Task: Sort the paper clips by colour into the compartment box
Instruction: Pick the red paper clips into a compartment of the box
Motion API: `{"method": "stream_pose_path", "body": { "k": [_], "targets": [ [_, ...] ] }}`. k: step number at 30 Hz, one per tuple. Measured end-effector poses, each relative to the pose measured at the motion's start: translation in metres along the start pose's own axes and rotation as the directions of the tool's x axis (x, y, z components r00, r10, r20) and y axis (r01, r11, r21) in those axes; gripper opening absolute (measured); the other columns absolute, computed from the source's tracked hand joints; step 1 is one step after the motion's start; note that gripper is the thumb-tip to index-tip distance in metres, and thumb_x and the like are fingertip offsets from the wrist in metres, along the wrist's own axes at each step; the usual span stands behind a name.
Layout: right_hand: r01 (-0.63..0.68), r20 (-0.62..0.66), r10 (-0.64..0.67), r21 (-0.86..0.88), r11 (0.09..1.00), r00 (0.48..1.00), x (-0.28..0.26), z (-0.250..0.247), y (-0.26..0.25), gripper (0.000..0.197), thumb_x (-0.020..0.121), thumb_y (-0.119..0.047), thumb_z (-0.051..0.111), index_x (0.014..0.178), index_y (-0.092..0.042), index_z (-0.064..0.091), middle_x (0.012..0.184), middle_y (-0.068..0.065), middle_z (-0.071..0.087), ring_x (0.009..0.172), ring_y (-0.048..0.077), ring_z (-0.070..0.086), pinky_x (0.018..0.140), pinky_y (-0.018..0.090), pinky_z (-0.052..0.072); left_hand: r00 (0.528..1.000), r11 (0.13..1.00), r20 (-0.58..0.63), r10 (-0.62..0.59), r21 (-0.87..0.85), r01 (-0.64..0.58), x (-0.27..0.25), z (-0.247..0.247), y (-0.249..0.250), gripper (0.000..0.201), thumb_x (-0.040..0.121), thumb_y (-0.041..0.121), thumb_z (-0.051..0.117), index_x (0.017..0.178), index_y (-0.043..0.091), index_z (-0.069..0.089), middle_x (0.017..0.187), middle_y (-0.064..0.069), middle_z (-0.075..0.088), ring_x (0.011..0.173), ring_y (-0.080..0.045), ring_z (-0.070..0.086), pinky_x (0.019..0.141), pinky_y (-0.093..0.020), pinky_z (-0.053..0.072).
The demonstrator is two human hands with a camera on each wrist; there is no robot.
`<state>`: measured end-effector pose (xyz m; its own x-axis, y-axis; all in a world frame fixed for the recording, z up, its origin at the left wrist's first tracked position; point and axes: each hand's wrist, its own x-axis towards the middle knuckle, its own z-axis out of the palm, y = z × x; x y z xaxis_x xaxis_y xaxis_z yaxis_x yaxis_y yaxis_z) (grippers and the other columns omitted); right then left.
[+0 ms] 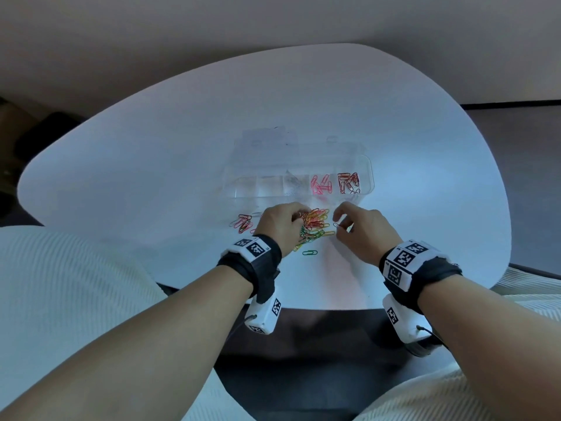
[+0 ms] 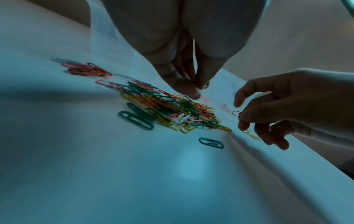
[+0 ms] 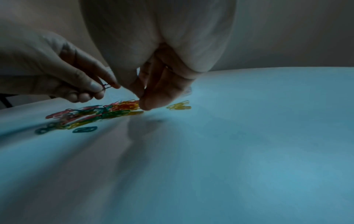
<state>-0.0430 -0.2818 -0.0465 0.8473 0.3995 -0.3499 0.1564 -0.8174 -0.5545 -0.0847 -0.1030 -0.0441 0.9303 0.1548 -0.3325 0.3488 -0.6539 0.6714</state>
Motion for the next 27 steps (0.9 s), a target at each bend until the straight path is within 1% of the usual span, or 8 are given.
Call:
{"method": "stream_pose_path", "body": {
  "k": [2,3,7,10,12,17,23,27],
  "targets": [
    [0.047,-0.016,-0.047,0.000,0.999,0.999,0.002,0.004,-0.001,0.028,0.091,-0.009,0.047,0.111,-0.022,0.063,0.096,0.002,0.067,0.082,0.024,0.060,0.074,0.032,0.048,1.000,1.000,-0.009,-0.016,-0.017,0.016,-0.001,0.002,-0.003,0.022,0.087,0.010,0.058,0.101,0.024,0.068,0.083,0.004,0.064,0.075,-0.014,0.058,0.068,-0.018,0.044],
    [0.062,-0.021,-0.062,-0.019,0.998,0.998,0.004,0.006,-0.002,0.030,0.093,-0.008,0.044,0.110,-0.019,0.065,0.101,0.005,0.066,0.088,0.026,0.060,0.078,0.033,0.047,1.000,1.000,-0.010,-0.017,-0.021,0.016,-0.002,0.004,-0.003,0.017,0.086,0.010,0.060,0.095,0.024,0.066,0.081,0.004,0.065,0.073,-0.015,0.058,0.066,-0.019,0.044],
    [0.008,0.003,-0.007,-0.084,0.996,1.000,0.011,0.010,-0.008,0.027,0.094,-0.013,0.036,0.090,-0.008,0.062,0.095,0.009,0.060,0.091,0.030,0.056,0.076,0.036,0.043,1.000,1.000,0.014,-0.005,0.014,0.005,-0.001,0.007,0.000,0.010,0.081,0.018,0.072,0.082,0.017,0.063,0.072,0.002,0.063,0.071,-0.018,0.059,0.065,-0.027,0.048],
    [0.032,-0.057,-0.040,-0.129,0.991,0.998,0.014,0.014,-0.013,0.029,0.095,-0.018,0.039,0.097,-0.009,0.066,0.096,0.008,0.059,0.089,0.029,0.057,0.073,0.035,0.043,0.999,0.998,0.041,-0.014,0.062,0.011,0.000,0.008,0.000,0.011,0.080,0.023,0.074,0.086,0.016,0.066,0.071,0.000,0.061,0.072,-0.021,0.059,0.066,-0.029,0.047],
    [0.081,-0.092,-0.094,-0.138,0.987,0.991,0.014,0.016,-0.016,0.030,0.095,-0.015,0.040,0.107,-0.010,0.068,0.100,0.010,0.063,0.092,0.031,0.059,0.075,0.037,0.046,0.997,0.995,0.073,-0.015,0.103,0.008,-0.002,0.009,-0.001,0.014,0.083,0.025,0.072,0.095,0.018,0.069,0.079,-0.003,0.065,0.080,-0.021,0.061,0.066,-0.025,0.043],
    [0.123,-0.124,-0.135,-0.097,0.988,0.983,0.012,0.014,-0.018,0.042,0.089,-0.001,0.041,0.124,-0.013,0.062,0.108,0.010,0.066,0.097,0.033,0.061,0.080,0.041,0.049,0.994,0.981,0.088,0.070,0.173,-0.084,0.002,0.008,0.005,0.029,0.090,0.027,0.062,0.119,0.021,0.066,0.109,-0.008,0.070,0.102,-0.025,0.062,0.087,-0.028,0.048],
    [0.006,-0.117,-0.012,-0.056,0.998,0.993,0.006,0.005,-0.015,0.025,0.094,-0.012,0.037,0.089,-0.010,0.061,0.090,0.007,0.066,0.085,0.029,0.058,0.072,0.038,0.047,0.980,0.931,0.181,0.081,0.338,-0.139,0.015,0.009,0.015,0.020,0.093,0.021,0.056,0.108,0.018,0.069,0.100,-0.009,0.070,0.094,-0.029,0.064,0.082,-0.035,0.052],
    [-0.071,-0.087,0.058,-0.151,0.986,0.995,0.010,0.008,-0.015,0.018,0.093,-0.035,0.047,0.095,-0.023,0.060,0.078,0.002,0.062,0.073,0.025,0.056,0.060,0.030,0.040,0.989,0.941,0.135,0.063,0.322,-0.104,0.017,0.005,0.018,0.018,0.092,0.021,0.058,0.102,0.021,0.072,0.100,-0.007,0.070,0.093,-0.027,0.064,0.082,-0.033,0.052]
  ]
}}
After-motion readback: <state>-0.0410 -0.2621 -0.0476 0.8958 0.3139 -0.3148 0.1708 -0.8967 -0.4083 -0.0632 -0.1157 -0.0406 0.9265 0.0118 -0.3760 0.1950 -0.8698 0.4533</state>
